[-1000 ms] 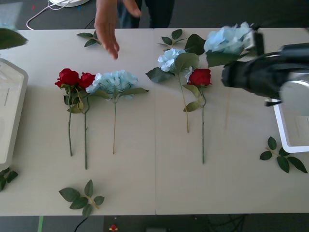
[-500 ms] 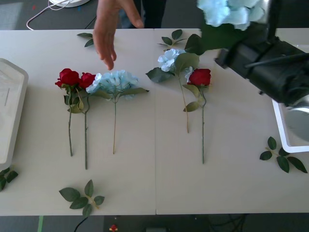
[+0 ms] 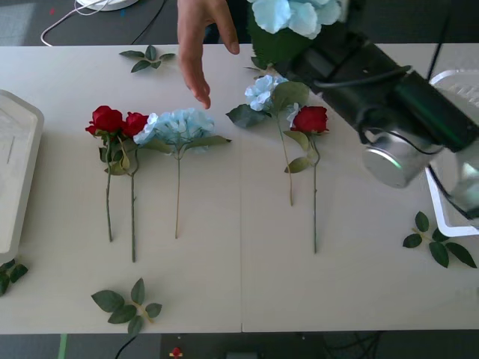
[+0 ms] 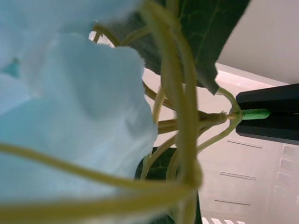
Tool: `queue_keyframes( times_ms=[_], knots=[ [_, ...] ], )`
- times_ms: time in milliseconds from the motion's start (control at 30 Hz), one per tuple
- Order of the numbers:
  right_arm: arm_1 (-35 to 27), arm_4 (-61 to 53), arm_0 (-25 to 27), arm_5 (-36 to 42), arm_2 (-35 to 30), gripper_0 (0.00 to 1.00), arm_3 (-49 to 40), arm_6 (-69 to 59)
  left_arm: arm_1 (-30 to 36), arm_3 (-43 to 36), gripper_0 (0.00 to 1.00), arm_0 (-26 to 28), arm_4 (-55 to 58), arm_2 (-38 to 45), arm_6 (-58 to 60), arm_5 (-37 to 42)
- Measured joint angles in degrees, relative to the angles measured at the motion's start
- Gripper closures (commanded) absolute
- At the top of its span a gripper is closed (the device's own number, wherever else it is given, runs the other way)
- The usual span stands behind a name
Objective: Place the red flowers into the right box and the blue flowers into the left box. If a person shows an open palm, hand one flower to the person first, then continue sorting.
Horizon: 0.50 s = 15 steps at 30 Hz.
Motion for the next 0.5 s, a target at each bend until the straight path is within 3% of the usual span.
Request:
queue_keyframes(
  times_ms=[500],
  knots=[
    [4.82, -0.05, -4.34, -1.83, 1.69, 1.00, 6.01, -0.10, -0.02, 0.02, 1.00, 0.00, 0.00, 0.00, -0.01, 0.00]
  ],
)
